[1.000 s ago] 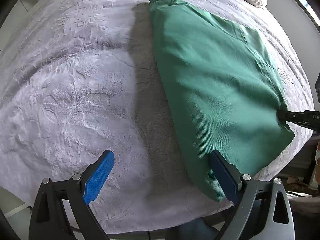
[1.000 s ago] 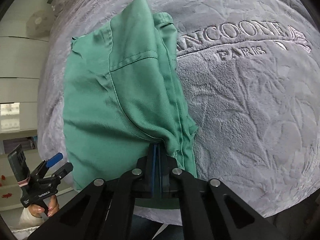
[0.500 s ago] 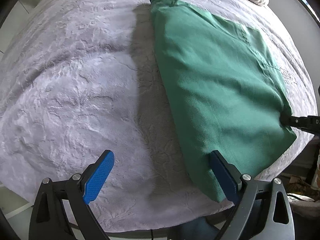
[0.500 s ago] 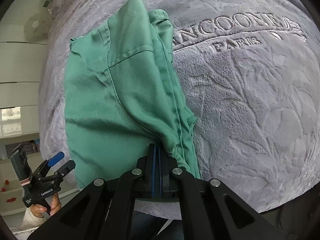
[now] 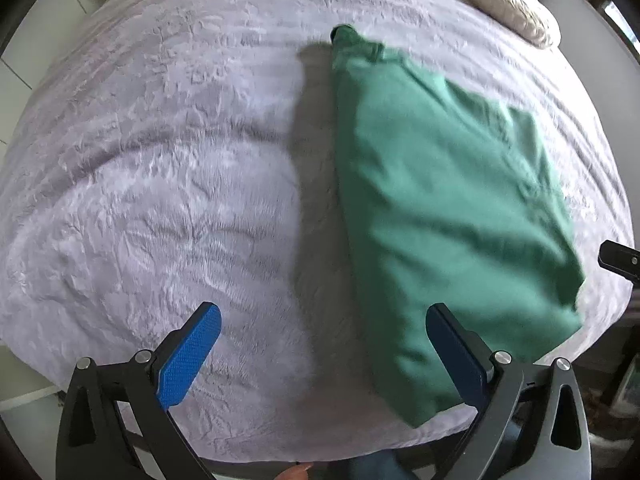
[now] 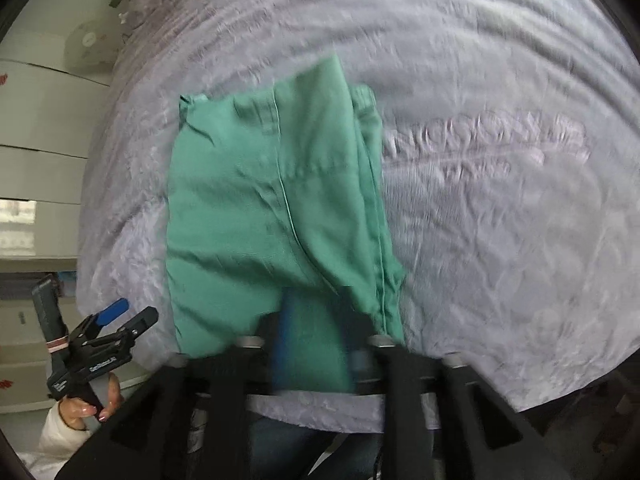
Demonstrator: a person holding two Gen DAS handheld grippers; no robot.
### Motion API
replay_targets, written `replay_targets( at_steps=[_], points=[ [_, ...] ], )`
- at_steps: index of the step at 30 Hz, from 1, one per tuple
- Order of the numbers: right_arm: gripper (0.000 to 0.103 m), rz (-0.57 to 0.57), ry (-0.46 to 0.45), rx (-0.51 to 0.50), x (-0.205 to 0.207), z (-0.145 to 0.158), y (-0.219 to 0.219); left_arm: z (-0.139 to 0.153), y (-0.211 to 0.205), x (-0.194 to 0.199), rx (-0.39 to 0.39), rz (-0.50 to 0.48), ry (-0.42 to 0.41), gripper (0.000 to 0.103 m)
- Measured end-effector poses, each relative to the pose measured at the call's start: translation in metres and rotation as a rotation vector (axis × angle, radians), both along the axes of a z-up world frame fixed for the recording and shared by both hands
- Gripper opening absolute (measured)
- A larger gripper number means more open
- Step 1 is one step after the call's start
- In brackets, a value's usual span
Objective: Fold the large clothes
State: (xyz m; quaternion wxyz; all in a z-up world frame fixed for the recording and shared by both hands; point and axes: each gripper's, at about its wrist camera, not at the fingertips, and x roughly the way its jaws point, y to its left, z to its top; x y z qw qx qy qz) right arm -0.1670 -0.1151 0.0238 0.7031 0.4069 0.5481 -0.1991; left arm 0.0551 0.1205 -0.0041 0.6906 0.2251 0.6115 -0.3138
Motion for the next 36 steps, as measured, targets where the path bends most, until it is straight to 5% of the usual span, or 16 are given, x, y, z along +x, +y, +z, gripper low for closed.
replay_targets(
  at_steps=[4, 7, 12, 14, 36],
  points=[
    [0.069, 0.037, 0.029, -0.079, 0.013, 0.017, 0.003, 0.019, -0.01, 0.003, -0.006, 0.023, -0.048, 0.103],
    [0.085, 0.057, 0.073, -0.135, 0.022, 0.025, 0.009, 0.033, -0.018, 0.002, -0.015, 0.036, -0.085, 0.103],
    [0.088, 0.07, 0.116, -0.22, 0.029, 0.036, 0.015, 0.049, -0.026, -0.006, -0.017, 0.025, -0.147, 0.103],
    [0.102, 0.068, 0.114, -0.235, 0.029, 0.039, 0.015, 0.053, -0.028, -0.01, -0.017, 0.02, -0.152, 0.103],
    [0.103, 0.054, 0.125, -0.284, 0.028, 0.047, 0.02, 0.06, -0.041, -0.027, 0.003, -0.002, -0.19, 0.103]
  ],
)
